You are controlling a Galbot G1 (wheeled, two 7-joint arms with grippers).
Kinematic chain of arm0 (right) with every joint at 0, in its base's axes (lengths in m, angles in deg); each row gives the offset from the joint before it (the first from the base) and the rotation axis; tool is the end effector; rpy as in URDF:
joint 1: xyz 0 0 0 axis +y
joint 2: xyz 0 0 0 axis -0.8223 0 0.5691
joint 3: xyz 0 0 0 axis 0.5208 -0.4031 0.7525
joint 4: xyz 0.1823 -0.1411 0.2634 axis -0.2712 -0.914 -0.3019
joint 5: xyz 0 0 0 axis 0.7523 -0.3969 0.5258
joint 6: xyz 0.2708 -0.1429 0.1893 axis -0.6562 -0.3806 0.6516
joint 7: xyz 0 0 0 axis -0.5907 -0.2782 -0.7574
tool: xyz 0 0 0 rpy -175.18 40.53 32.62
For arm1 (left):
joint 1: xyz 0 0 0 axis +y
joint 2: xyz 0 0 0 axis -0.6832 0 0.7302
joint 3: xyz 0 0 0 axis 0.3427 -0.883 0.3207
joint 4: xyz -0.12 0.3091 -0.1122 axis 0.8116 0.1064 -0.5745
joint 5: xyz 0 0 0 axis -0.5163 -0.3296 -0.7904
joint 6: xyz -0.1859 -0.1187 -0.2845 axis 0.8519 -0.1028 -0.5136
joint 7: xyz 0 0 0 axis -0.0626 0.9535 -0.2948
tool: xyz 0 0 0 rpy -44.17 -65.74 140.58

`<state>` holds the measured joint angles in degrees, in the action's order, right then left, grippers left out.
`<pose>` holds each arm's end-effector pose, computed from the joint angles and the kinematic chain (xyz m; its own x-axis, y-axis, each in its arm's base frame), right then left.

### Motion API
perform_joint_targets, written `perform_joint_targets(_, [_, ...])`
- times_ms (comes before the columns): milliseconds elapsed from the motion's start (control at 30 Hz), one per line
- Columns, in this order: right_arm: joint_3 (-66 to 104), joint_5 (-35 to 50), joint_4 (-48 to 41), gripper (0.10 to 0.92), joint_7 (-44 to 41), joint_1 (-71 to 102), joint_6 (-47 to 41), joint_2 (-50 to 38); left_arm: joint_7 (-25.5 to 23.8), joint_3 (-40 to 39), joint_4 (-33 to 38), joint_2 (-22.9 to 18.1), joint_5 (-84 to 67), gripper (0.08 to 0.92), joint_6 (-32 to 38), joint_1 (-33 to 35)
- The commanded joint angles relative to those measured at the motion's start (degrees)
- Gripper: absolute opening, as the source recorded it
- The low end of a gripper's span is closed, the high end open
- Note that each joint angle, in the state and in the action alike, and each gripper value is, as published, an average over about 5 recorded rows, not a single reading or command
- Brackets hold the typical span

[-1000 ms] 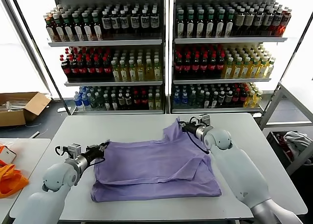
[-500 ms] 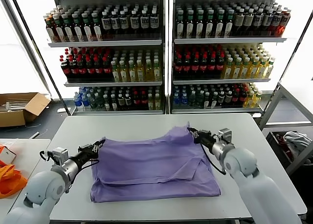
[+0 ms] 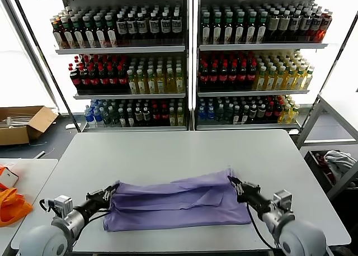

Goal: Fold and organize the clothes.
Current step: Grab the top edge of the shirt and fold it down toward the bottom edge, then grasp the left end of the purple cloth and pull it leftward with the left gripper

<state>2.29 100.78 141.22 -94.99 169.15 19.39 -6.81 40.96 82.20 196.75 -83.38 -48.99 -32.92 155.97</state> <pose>0.2224 -0.0766 -0.2472 -0.8355 -0.3922 0.3848 -0.3890 0.9168 0.0898 0.2428 0.1381 -0.2619 -0.8171 0.3195 0.4799 0.3004 0.9464 -0.1185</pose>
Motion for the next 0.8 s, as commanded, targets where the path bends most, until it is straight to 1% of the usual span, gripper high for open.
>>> perform_joint_targets(33, [2.46, -7.36, 5.91, 0.108, 0.79, 11.34, 1.73, 1.02, -0.52, 1.19, 2.05, -0.37, 2.66, 0.087, 0.54, 6.26])
perform_joint_targets(100, [2.47, -7.95, 5.54, 0.116, 1.23, 11.23, 2.12, 1.04, -0.52, 1.18, 2.34, -0.48, 3.93, 0.088, 0.47, 6.31])
perform_joint_targets(200, [3.93, -7.17, 5.6, 0.174, 1.87, 11.17, 3.61, 1.0, -0.05, 2.03, 3.13, -0.59, 5.32, 0.126, 0.05, 6.42])
perform_joint_targets(367, [9.15, -0.95, 7.59, 0.32, 3.21, 10.81, 7.78, 1.85, 2.5, 5.8, 4.93, -0.65, 6.51, 0.265, -0.33, 7.02])
perform_joint_targets(467, [11.5, -2.45, 7.01, 0.407, 2.55, 10.24, 14.48, 3.08, 4.49, 7.99, 6.6, -1.07, 6.12, 0.352, -0.41, 8.28])
perform_joint_targets(500, [12.06, -3.4, 6.52, 0.433, 2.48, 10.01, 17.08, 3.78, 5.95, 8.15, 7.21, -1.67, 5.88, 0.378, -0.34, 8.69])
perform_joint_targets(567, [13.09, -4.51, 5.87, 0.493, 2.64, 9.78, 20.82, 5.32, 9.66, 7.62, 8.46, -3.83, 5.26, 0.438, 0.22, 9.54])
perform_joint_targets(600, [13.63, -4.65, 5.73, 0.519, 2.7, 9.93, 22.39, 6.18, 12.47, 6.79, 9.08, -5.5, 4.53, 0.464, 1.11, 9.94])
perform_joint_targets(667, [14.56, -4.8, 5.65, 0.58, 2.5, 10.66, 24.12, 7.62, 18.39, 4.34, 10.02, -9.57, 3.22, 0.525, 3.91, 10.95])
perform_joint_targets(733, [15.21, -5.59, 5.36, 0.64, 2.13, 11.98, 25.64, 8.8, 23.0, 1.7, 10.49, -13.53, 2.42, 0.585, 6.62, 12.1])
perform_joint_targets(800, [15.49, -6.65, 5.07, 0.692, 1.86, 13.55, 26.89, 9.62, 24.77, -0.44, 10.4, -16.45, 2.85, 0.637, 7.85, 13.07])
